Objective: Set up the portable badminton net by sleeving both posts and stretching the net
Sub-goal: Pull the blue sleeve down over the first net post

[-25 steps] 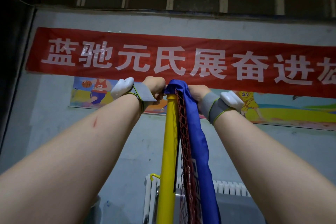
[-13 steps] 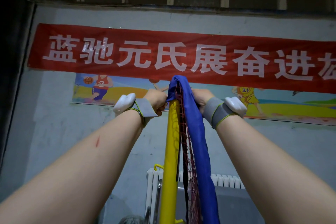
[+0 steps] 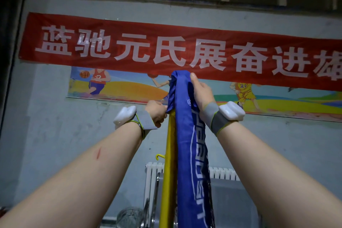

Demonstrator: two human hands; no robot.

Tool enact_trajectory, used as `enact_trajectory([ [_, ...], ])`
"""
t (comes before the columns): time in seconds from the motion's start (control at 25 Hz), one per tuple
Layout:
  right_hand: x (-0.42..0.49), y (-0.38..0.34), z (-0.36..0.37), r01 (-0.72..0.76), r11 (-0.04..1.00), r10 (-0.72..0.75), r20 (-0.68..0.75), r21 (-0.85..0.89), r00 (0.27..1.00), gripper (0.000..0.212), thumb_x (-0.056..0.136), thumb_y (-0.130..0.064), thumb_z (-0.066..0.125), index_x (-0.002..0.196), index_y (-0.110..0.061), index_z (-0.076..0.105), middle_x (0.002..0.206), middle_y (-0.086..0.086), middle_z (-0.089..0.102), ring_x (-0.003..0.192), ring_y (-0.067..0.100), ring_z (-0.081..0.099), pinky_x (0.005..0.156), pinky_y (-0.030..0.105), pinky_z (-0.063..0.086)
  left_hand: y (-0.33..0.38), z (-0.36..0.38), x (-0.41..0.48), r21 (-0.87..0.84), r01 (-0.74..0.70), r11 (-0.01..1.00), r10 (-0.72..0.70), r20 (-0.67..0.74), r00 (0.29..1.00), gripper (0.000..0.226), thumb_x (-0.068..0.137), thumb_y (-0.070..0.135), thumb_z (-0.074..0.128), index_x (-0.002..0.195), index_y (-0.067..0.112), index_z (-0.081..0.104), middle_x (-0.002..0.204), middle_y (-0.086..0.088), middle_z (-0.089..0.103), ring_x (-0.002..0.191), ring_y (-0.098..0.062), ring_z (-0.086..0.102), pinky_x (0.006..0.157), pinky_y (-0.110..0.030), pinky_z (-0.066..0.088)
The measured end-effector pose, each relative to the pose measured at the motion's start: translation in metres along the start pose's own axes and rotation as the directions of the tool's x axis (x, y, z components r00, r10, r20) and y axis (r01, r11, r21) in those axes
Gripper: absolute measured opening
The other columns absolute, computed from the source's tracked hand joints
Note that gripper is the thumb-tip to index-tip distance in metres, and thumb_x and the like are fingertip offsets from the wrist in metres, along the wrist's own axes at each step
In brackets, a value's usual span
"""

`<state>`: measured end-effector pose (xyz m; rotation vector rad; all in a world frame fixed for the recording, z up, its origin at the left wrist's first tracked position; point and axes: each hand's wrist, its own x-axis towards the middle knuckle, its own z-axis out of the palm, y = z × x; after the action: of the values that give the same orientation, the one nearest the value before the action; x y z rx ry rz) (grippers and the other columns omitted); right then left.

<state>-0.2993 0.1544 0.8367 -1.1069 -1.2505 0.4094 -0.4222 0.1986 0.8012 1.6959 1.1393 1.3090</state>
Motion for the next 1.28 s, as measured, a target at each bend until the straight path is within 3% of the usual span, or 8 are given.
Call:
enact_trajectory([
  [0.2,-0.005,0.003,0.001,0.077,0.996,-0.078,-0.022,-0.039,0.997,0.063,0.079,-0.039,0.068,0.131,-0.011,0.043,0.13,0.009,0.054,0.113,0.029,0.055,0.098,0.046,0.046,0.006,-0.002,-0.001,0.017,-0.054,0.998,0.055,-0.06,0.997,0.015,0.091,0.006,0.043,0.079,0.009,0.052,0.079,-0.014,0.055,0.056,-0.021,0.047,0.051,-0.024,0.033],
  [0.32,-0.008,0.004,-0.005,0.074,0.994,-0.082,-0.105,-0.082,0.991,0.054,0.082,-0.028,0.066,0.129,-0.015,0.043,0.127,0.011,0.052,0.109,0.03,0.056,0.095,0.045,0.047,0.01,-0.001,-0.001,-0.083,-0.224,0.971,0.219,-0.067,0.973,0.03,0.095,0.014,0.043,0.121,0.003,0.054,0.122,-0.017,0.059,0.108,-0.032,0.057,0.09,-0.037,0.047],
  [0.4,-0.01,0.004,-0.01,0.081,0.977,-0.117,-0.179,-0.196,0.977,0.048,0.083,-0.014,0.063,0.126,-0.018,0.043,0.125,0.012,0.05,0.111,0.031,0.052,0.096,0.045,0.045,0.01,0.002,-0.004,-0.121,-0.281,0.952,0.279,-0.033,0.96,0.034,0.096,0.016,0.042,0.126,0.003,0.051,0.128,-0.019,0.056,0.113,-0.031,0.055,0.102,-0.045,0.044],
  [0.52,-0.022,-0.003,-0.015,0.148,0.944,-0.245,-0.327,-0.294,0.913,0.026,0.079,0.003,0.051,0.097,-0.016,0.052,0.108,0.009,0.054,0.098,0.026,0.053,0.087,0.039,0.047,0.005,0.006,-0.006,-0.122,-0.314,0.942,0.312,-0.032,0.949,0.029,0.093,0.012,0.05,0.119,0.001,0.055,0.12,-0.021,0.059,0.096,-0.022,0.054,0.092,-0.04,0.048],
  [0.64,-0.037,-0.008,-0.007,0.267,0.933,-0.307,-0.144,-0.241,0.941,0.019,0.08,0.0,0.051,0.078,-0.013,0.065,0.078,0.002,0.063,0.075,0.016,0.057,0.073,0.028,0.045,-0.001,0.007,-0.007,-0.085,-0.31,0.947,0.306,-0.052,0.951,0.029,0.09,0.009,0.054,0.118,0.0,0.056,0.117,-0.02,0.061,0.092,-0.018,0.051,0.083,-0.033,0.043],
  [0.96,-0.045,0.015,0.0,0.056,0.71,-0.184,-0.108,-0.702,0.977,0.024,0.089,-0.012,0.045,0.112,-0.006,0.052,0.124,0.02,0.054,0.112,0.039,0.05,0.08,0.039,0.041,-0.001,0.002,-0.008,-0.001,-0.316,0.949,0.315,-0.061,0.947,0.03,0.089,0.009,0.056,0.117,-0.002,0.058,0.117,-0.018,0.063,0.107,-0.032,0.06,0.091,-0.041,0.047],
  [1.08,-0.043,0.02,0.005,0.009,0.804,-0.089,-0.107,-0.594,0.99,0.035,0.091,-0.012,0.045,0.126,-0.007,0.041,0.128,0.017,0.051,0.119,0.036,0.047,0.092,0.039,0.04,-0.003,0.001,-0.008,-0.003,-0.31,0.951,0.309,-0.059,0.949,0.031,0.09,0.011,0.054,0.118,-0.001,0.057,0.116,-0.018,0.063,0.105,-0.031,0.061,0.088,-0.038,0.048],
  [1.28,-0.029,0.022,0.002,-0.017,0.938,-0.03,-0.131,-0.347,0.991,0.028,0.092,-0.007,0.046,0.117,-0.002,0.056,0.121,0.019,0.06,0.11,0.034,0.056,0.098,0.043,0.045,0.0,0.004,-0.005,-0.014,-0.291,0.957,0.288,-0.096,0.953,0.028,0.089,0.01,0.056,0.114,-0.002,0.059,0.113,-0.018,0.064,0.101,-0.031,0.062,0.088,-0.037,0.048],
])
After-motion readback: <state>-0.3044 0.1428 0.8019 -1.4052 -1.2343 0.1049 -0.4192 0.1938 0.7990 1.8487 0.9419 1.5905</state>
